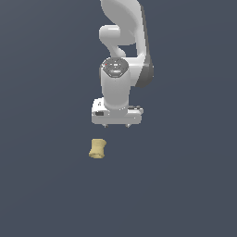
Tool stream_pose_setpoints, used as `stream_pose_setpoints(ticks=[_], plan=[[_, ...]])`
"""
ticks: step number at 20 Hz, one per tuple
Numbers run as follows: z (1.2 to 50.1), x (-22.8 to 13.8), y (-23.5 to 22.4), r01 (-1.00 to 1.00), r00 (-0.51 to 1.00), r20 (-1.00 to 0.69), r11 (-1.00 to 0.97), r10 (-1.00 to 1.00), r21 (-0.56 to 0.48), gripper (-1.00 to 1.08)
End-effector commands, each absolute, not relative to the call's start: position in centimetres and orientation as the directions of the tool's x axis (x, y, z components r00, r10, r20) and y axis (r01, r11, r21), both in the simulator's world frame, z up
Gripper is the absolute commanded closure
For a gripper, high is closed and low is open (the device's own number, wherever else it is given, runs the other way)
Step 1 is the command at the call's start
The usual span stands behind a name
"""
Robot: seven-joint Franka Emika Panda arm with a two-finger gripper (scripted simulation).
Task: Pick up the object and move it to a goal position.
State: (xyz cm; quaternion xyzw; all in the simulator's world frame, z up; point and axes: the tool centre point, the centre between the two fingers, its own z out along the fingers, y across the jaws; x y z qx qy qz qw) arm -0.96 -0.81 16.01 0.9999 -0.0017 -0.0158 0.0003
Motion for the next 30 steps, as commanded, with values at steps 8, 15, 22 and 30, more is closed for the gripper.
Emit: stream_pose_setpoints(ticks=[8,15,22,30], plan=[[18.3,0.2,0.8,0.019,1.0,0.017,-1.0,0.019,0.0,-0.92],[18.9,0.5,1.2,0.024,0.999,0.03,-1.0,0.024,0.0,-0.92],[17.6,1.3,-0.4,0.009,1.0,0.026,-1.0,0.009,-0.002,-0.92],[13.6,3.1,-5.3,-0.033,0.999,0.013,-0.999,-0.033,-0.004,-0.92]])
